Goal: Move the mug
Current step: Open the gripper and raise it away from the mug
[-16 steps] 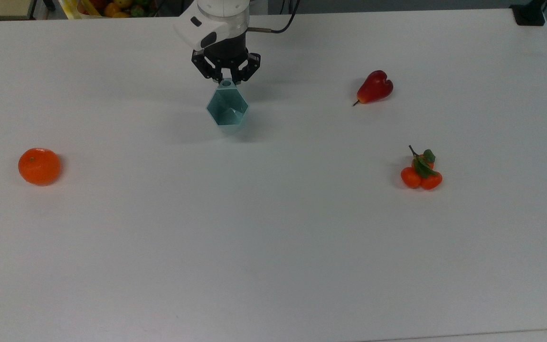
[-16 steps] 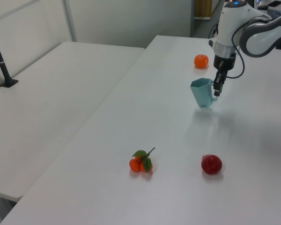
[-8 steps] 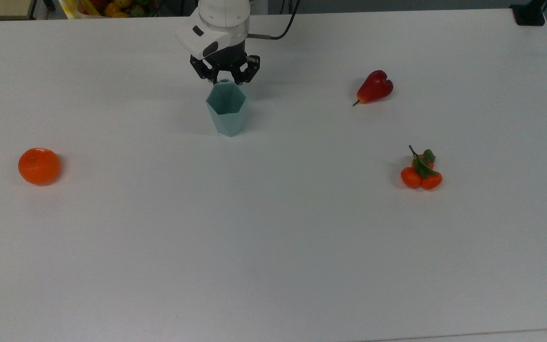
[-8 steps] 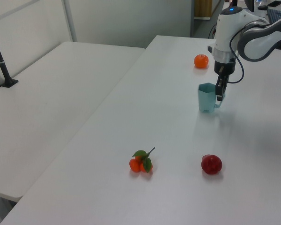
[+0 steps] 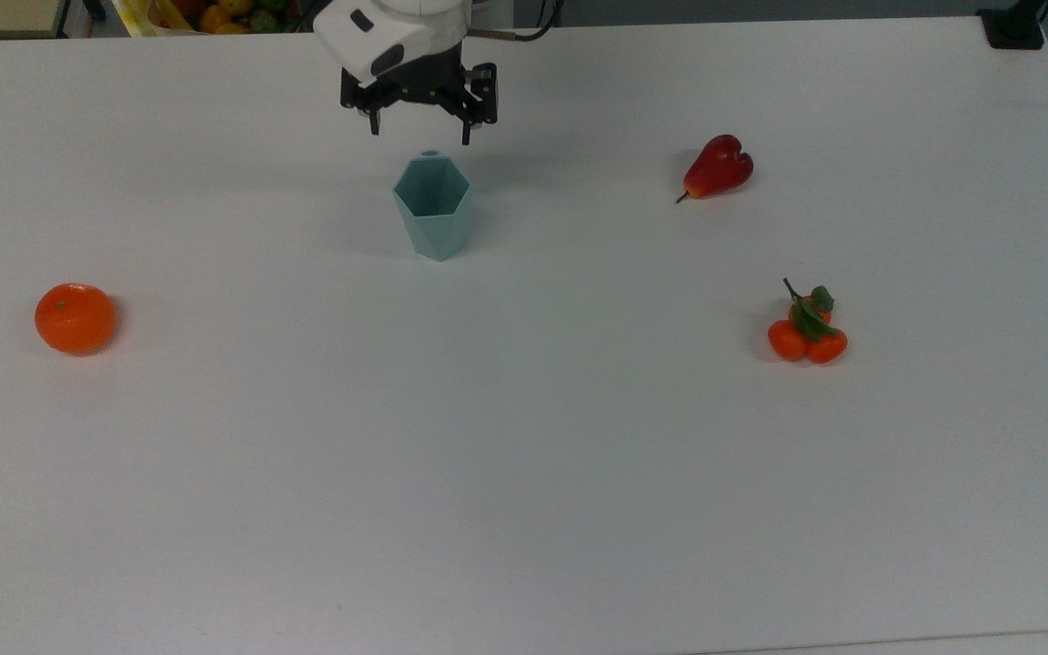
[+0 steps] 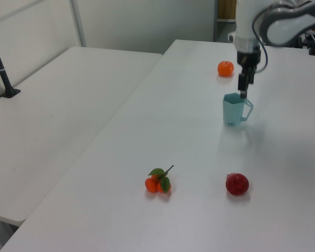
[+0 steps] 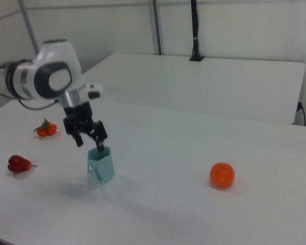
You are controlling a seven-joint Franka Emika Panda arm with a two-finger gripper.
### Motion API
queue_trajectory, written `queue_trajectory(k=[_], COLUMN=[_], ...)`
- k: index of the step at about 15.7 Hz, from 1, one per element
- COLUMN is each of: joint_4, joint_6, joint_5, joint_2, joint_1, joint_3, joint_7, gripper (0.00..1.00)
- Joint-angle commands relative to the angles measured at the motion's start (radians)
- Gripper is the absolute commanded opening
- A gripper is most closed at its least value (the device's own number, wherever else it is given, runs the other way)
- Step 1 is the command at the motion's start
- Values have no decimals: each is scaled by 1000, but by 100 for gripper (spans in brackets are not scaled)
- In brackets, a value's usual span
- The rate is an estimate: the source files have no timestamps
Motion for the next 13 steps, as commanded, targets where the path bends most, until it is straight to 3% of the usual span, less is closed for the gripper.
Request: queue_trajectory(k=[1, 6, 13], joint_4=[233, 407, 428], joint_6=[-127, -263, -366], joint_5=[-18, -1, 22], joint_2=[43, 35, 15], joint_1=[8, 11, 13], joint_3=[1, 1, 1], joint_7=[6, 8, 11], gripper=[100, 100, 100])
